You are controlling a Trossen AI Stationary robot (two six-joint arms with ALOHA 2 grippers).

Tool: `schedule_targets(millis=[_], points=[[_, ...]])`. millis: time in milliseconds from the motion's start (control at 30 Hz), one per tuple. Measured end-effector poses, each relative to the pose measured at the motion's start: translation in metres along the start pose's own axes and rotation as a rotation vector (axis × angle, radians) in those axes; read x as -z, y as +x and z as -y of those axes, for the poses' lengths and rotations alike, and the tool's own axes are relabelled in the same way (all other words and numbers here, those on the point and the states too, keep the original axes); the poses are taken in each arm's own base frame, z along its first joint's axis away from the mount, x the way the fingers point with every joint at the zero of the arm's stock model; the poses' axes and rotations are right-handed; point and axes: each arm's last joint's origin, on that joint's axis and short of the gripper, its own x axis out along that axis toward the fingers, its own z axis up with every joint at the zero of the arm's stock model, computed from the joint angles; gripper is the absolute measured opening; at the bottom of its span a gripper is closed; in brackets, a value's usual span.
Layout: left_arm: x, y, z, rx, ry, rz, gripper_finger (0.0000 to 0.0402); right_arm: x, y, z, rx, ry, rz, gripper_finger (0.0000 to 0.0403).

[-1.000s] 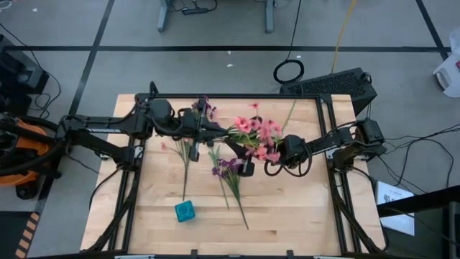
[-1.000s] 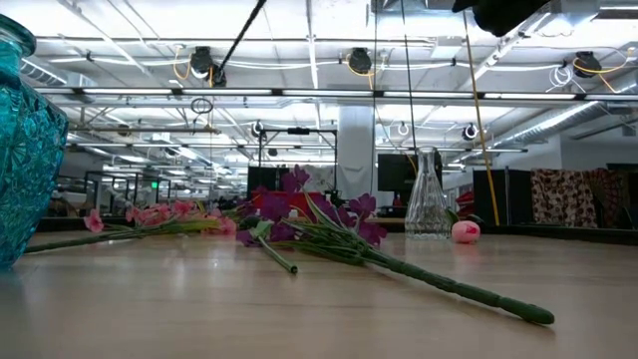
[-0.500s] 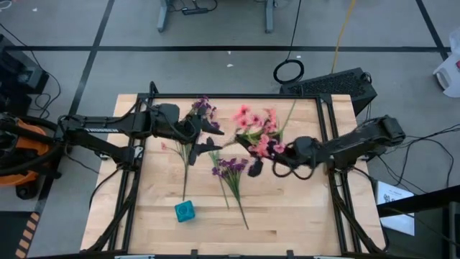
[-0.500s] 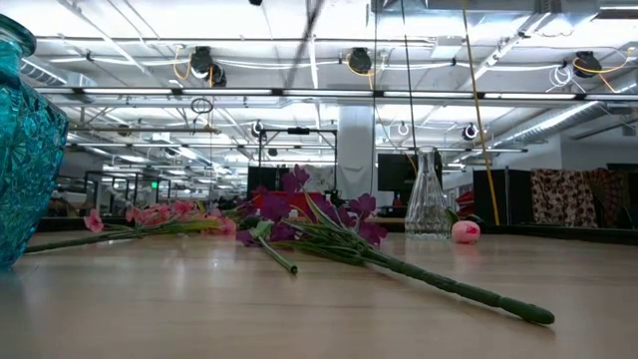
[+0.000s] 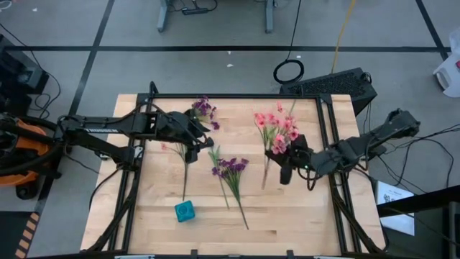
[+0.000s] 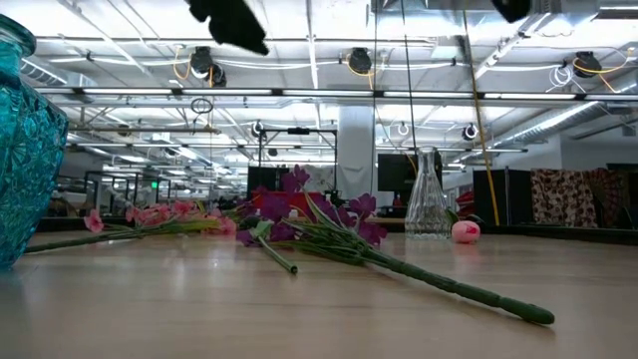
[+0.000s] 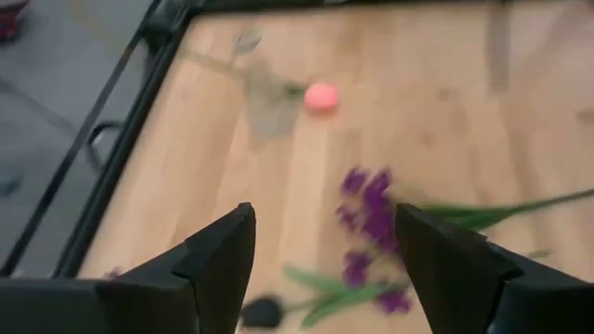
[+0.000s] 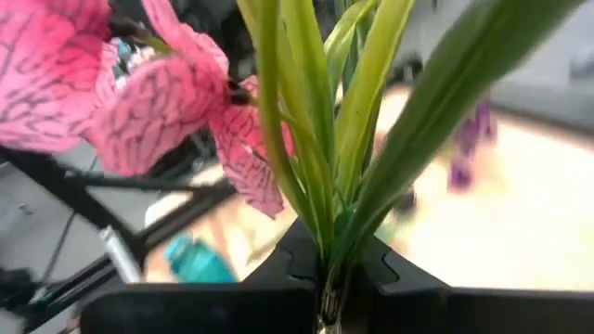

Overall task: Sort flowers into vase by color
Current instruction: Move the bottom pink flower to the middle right of the table

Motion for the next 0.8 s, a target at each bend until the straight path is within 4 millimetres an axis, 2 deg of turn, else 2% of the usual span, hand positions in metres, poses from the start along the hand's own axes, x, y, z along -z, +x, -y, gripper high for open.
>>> schedule_targets(millis=[167,333,600,800], points=[[0.005,0.0,-0.001,-0.034,0.008,-0.053,0.0258,0.02,-0.011,0.013,0.122,0.131,-0.14,0.0004],[0.006,0.0,-0.001,-0.037,0.01,-0.068,0.0258,0.043,-0.009,0.026,0.318,0.186,-0.229,0.0004],[0.014,0.003,0.0,-0.034,0.016,-0.113,0.0258,0.086,0.01,0.033,0.565,0.15,-0.382,0.0004],[0.033,0.016,0.002,-0.033,0.023,-0.168,0.0258,0.116,0.032,0.031,0.619,0.074,-0.469,0.0009]])
